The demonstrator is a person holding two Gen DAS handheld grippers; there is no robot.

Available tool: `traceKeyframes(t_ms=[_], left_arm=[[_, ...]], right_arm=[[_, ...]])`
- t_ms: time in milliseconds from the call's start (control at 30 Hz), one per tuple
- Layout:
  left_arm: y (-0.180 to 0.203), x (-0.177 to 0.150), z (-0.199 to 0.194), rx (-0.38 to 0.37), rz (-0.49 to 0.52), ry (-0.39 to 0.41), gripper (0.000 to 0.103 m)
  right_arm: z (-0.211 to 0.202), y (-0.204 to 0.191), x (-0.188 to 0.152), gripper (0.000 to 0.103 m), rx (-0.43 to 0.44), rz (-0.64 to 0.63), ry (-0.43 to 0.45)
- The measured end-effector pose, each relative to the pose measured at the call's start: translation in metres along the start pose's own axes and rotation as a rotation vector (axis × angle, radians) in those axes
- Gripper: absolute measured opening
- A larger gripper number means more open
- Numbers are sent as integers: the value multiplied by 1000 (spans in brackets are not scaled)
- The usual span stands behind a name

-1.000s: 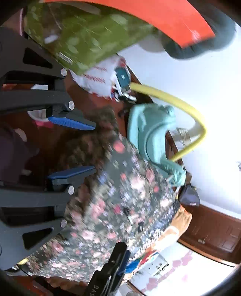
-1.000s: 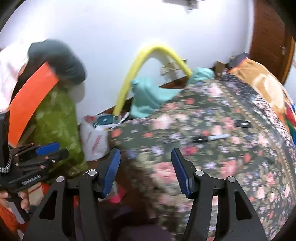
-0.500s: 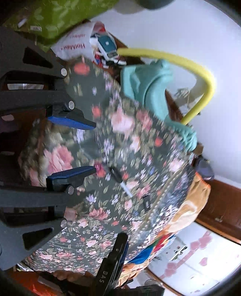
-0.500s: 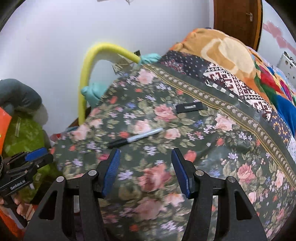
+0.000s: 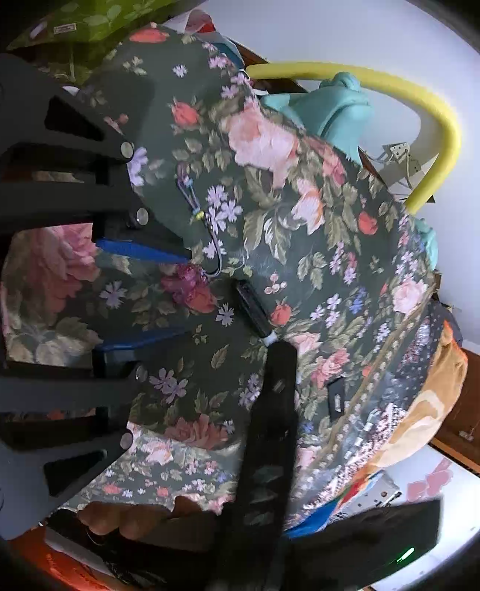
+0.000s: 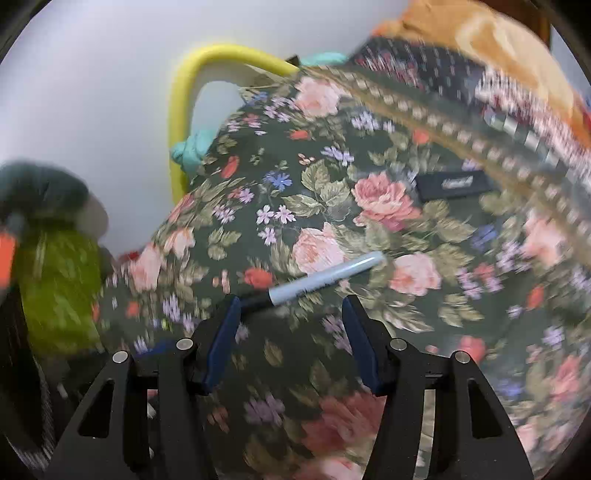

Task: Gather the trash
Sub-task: 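Grasp the black Sharpie marker with the right tool while the left tool grasps the small pink item, then carry the marker and pink item with both tools over the bin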

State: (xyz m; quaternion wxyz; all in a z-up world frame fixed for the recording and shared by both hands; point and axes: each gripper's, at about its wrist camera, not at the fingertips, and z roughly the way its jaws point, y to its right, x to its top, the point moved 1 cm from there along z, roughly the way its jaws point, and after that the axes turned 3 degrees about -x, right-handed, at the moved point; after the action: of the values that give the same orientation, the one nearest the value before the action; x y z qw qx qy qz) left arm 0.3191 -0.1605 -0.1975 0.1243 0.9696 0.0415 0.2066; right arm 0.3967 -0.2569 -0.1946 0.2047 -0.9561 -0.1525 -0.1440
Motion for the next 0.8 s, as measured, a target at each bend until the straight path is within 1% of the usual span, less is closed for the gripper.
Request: traceKeyframes(t_ms=[33, 100, 133, 200, 233, 267, 333, 433, 500, 600, 800], left_arm=[[-1, 0, 5, 7, -4, -3, 34], [-1, 1, 6, 15, -6, 25, 34], [-1, 1, 7, 18, -7, 28, 34], [-1, 1, 8, 28, -10, 45, 32], [0, 1, 9, 39, -6, 54, 26], [1, 0, 10, 53, 7, 62, 20], [1, 0, 10, 53, 13, 68, 20], [-1, -1, 7, 38, 3, 59, 19], [-5, -4, 1, 26, -11, 53, 19], [-10, -10, -10, 21, -27, 62, 19], [-16, -19, -50, 16, -37, 120, 19]], right_arm=[[6, 2, 1, 53, 10, 32, -10], [16, 7, 0, 52, 27, 99, -14], [16, 7, 0, 49, 18, 110, 7], [18, 4, 0, 49, -2, 116, 23], [20, 1, -1, 44, -13, 120, 31], [23, -1, -1, 35, -26, 115, 31], [25, -5, -2, 27, -61, 100, 41], [24, -6, -3, 19, -37, 101, 28], [21, -5, -5, 17, -24, 101, 22], [8, -3, -9, 11, -36, 90, 33], [-30, -8, -30, 11, -48, 47, 46]])
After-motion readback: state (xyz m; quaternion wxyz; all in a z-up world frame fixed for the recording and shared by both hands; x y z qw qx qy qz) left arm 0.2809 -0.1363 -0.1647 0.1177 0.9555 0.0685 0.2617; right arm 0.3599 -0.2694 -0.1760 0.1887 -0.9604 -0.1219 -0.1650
